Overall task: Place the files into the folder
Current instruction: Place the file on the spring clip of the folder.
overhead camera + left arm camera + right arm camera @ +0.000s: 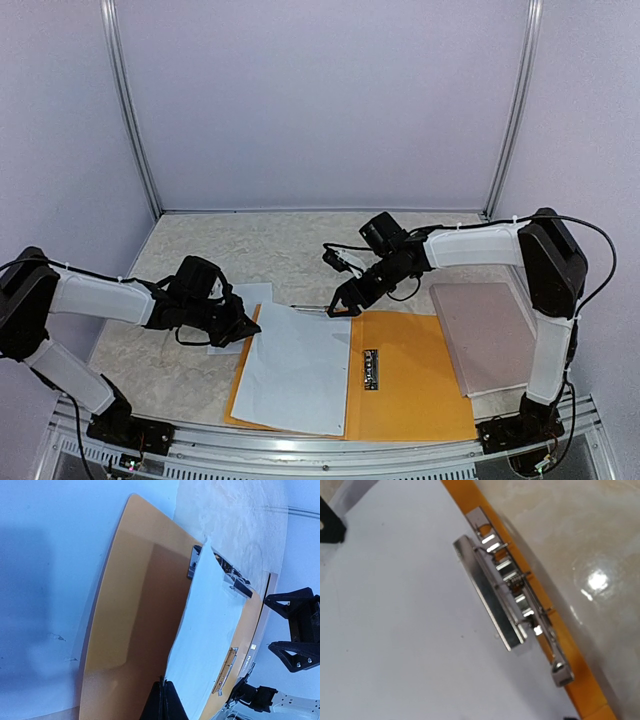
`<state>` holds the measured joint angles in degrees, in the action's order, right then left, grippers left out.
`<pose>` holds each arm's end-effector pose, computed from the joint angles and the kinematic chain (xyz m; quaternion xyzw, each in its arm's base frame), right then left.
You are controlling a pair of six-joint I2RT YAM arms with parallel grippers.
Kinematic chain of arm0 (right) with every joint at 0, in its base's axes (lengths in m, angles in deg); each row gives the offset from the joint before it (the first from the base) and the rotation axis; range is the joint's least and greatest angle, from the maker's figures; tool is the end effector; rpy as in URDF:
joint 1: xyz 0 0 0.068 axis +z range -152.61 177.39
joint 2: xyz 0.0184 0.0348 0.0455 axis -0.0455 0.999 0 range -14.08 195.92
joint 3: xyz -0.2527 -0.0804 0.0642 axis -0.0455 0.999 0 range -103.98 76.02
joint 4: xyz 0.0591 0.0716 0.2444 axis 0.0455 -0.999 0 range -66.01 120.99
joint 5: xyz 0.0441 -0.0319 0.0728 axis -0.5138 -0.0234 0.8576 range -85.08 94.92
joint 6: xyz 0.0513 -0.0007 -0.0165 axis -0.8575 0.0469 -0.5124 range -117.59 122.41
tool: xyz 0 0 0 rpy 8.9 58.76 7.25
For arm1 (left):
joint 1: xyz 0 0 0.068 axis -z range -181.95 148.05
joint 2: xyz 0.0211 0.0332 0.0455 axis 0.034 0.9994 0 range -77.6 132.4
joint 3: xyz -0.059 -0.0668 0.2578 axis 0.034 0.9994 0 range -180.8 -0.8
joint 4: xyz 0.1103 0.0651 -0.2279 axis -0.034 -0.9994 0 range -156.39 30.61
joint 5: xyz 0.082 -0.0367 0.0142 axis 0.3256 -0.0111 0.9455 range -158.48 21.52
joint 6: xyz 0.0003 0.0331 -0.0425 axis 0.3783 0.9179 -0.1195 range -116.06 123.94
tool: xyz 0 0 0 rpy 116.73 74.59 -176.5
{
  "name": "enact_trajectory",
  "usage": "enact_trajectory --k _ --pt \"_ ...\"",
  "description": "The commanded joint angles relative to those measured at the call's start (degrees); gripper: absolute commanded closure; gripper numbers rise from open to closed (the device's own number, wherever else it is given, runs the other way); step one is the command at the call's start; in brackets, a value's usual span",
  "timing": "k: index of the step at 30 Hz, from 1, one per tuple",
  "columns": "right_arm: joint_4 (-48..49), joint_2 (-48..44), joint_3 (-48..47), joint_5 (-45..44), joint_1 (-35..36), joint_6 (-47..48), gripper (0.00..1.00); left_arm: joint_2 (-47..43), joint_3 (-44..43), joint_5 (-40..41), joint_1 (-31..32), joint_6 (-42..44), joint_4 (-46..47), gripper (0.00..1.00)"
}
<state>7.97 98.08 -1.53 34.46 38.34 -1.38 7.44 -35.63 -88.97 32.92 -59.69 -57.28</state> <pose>0.2992 0.2829 0.1797 -0.3632 0.8576 0.3290 0.1561 0.2159 -0.1655 0.1468 -0.1667 0.9060 -0.3750 0.1038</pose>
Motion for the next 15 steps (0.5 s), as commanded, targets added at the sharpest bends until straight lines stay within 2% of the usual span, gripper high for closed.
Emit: enact_trajectory --k 1,15 --pt "0.86 -1.12 0.98 -0.01 -0.66 -0.25 0.30 -0.17 0.34 1.52 -0.16 0.96 -0.56 1.00" --pt "0.85 -0.98 1.14 0.08 -0.60 -0.43 0.31 2.19 -0.24 0.75 -0.23 1.04 1.02 1.00"
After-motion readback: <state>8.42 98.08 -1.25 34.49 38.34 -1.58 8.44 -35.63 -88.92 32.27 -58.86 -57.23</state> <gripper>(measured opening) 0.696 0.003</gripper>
